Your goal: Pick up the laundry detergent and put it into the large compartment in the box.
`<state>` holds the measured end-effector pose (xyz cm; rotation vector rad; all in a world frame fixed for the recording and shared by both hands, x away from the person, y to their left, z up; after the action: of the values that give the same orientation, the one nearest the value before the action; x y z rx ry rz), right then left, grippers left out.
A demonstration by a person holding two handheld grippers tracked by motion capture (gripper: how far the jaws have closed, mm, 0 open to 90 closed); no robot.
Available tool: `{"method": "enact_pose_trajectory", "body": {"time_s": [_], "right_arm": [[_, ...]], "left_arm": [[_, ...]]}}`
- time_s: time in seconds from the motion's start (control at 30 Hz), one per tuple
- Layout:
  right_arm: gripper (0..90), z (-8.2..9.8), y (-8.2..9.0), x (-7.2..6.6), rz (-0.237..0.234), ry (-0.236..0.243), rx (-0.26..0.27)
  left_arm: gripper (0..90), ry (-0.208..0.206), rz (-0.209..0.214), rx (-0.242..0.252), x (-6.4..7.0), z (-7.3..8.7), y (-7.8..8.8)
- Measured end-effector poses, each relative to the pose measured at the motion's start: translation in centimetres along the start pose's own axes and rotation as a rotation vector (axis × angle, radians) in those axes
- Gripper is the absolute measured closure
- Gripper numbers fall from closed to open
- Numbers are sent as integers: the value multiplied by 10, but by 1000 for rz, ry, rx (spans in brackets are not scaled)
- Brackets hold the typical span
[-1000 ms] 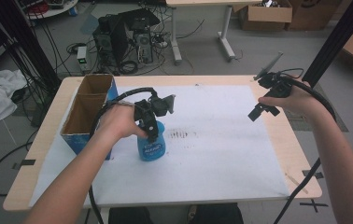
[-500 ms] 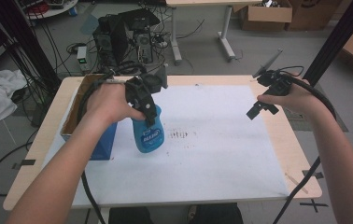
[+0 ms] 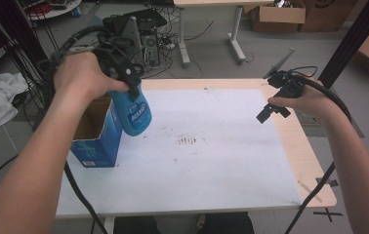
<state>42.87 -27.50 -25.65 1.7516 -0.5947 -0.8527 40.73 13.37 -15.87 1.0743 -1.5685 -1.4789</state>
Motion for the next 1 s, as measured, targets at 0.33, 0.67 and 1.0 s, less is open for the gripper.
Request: {"method": "enact_pose_trajectory", "body": {"time_s": [0.33,0.67,1.0], "right_arm": [[163,-3,-3,-2,-4,10,-7],[163,-1,-4,0,-7,7,-7],[163,2,-3,5,-6,-2,-3]], "left_arm": [[378,347,-21,32,-72,26,27],[379,532,-63,44,-110,47,23],[379,531,-72,18,-117,48,9]]}}
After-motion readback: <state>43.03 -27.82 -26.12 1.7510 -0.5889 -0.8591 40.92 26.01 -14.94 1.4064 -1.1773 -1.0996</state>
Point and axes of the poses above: each handheld gripper's, and its own axes: y roughly backward along the jaws, z roughly out of its underside, x roughly to its right, the point moved 3 cm from there along -y, roughly forward along the jaws, and after that the axes turned 5 degrees about -z, right-handed, at the moved point
